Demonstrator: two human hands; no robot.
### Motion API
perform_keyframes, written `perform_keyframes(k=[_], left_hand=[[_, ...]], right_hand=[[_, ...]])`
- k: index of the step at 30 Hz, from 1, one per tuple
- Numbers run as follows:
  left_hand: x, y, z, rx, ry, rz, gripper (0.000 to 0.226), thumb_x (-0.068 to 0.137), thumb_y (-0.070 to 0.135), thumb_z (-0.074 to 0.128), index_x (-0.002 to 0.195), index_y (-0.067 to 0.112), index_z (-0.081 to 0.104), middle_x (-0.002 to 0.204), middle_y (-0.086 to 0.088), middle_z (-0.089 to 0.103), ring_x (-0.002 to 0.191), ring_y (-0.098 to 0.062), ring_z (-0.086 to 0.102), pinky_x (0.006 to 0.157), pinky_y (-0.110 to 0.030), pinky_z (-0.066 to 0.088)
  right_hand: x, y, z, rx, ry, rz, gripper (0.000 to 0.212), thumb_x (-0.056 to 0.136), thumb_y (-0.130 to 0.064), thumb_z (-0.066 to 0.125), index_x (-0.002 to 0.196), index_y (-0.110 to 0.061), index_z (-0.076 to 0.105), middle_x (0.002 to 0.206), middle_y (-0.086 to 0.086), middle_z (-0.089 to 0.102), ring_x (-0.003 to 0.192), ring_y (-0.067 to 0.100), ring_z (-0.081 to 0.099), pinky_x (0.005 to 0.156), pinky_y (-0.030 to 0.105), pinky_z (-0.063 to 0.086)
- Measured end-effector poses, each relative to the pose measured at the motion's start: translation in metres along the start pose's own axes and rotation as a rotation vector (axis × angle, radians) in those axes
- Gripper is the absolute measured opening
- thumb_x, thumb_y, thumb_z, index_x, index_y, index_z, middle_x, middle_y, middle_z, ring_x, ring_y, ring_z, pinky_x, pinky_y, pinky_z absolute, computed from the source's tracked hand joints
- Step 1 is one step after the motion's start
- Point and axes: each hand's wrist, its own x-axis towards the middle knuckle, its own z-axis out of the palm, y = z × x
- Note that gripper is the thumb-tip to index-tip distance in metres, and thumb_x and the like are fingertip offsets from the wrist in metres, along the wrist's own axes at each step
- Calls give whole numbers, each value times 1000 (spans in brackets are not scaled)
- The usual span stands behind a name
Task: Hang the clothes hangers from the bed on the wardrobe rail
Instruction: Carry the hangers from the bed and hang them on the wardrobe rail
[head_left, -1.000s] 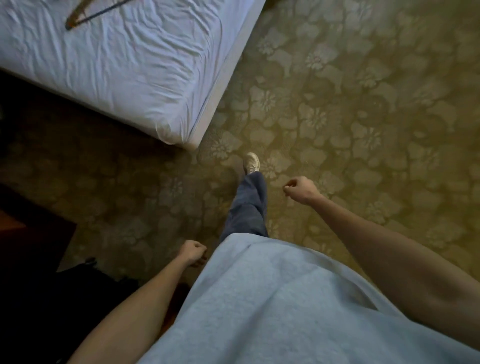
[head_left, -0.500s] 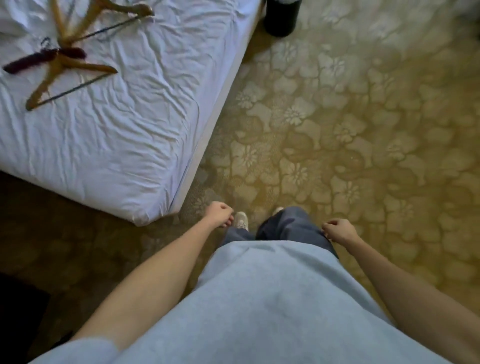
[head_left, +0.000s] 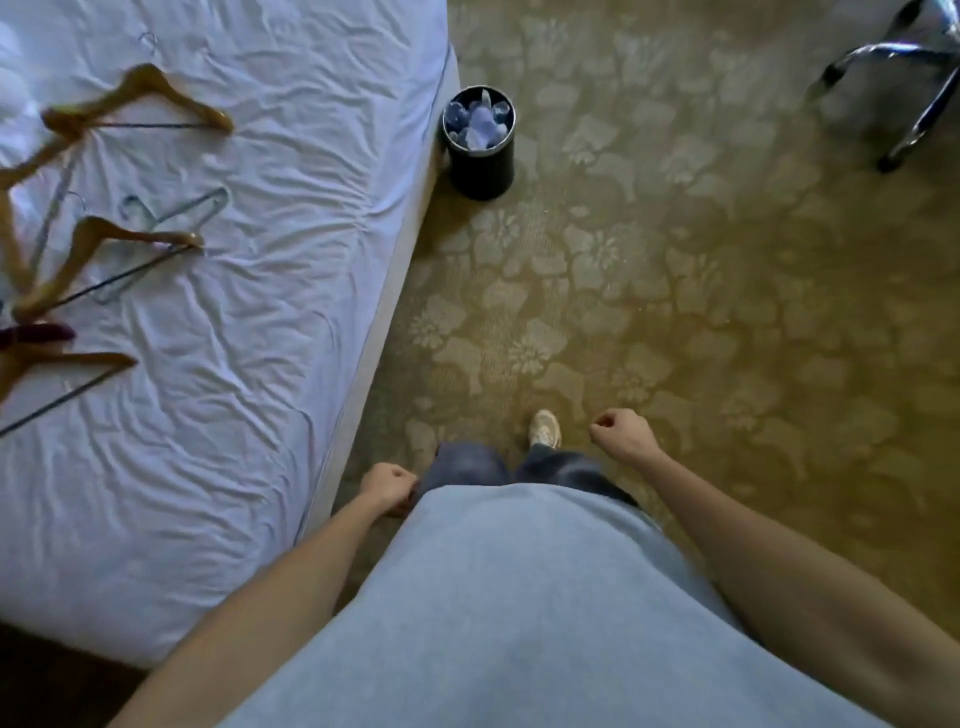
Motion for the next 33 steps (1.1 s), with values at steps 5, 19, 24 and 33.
perform_keyframes(k=[5, 19, 24, 33], left_hand=[[11, 40, -30, -33, 60, -102, 50, 92, 4, 55, 45, 19, 49, 55, -5, 46, 57, -20, 36, 62, -28, 30], [154, 260, -210, -352, 25, -46, 20, 94, 14, 57, 87, 7, 74, 78, -6, 72, 70, -20, 66, 68, -31, 55], [186, 359, -316, -474, 107, 99, 19, 99, 19, 53, 94, 10, 69, 82, -4, 74, 64, -13, 66, 53, -21, 51], [240, 395, -421, -643, 140, -11, 22, 96, 20, 55, 93, 6, 72, 86, -7, 76, 73, -20, 73, 66, -33, 62]], right_hand=[[68, -123, -51, -33, -73, -144, 22, 92, -20, 58, 93, -4, 74, 89, 10, 73, 78, 23, 64, 69, 31, 49], [263, -303, -165, -454, -112, 48, 26, 89, -20, 61, 70, -6, 71, 69, 9, 69, 67, 25, 64, 69, 34, 56], [310, -413, -184, -550, -132, -7, 26, 88, -18, 58, 67, -6, 65, 66, 10, 62, 61, 22, 56, 60, 29, 46], [377, -649, -145, -669, -250, -289, 21, 84, -17, 58, 70, -7, 70, 74, 10, 71, 70, 26, 62, 63, 30, 44]])
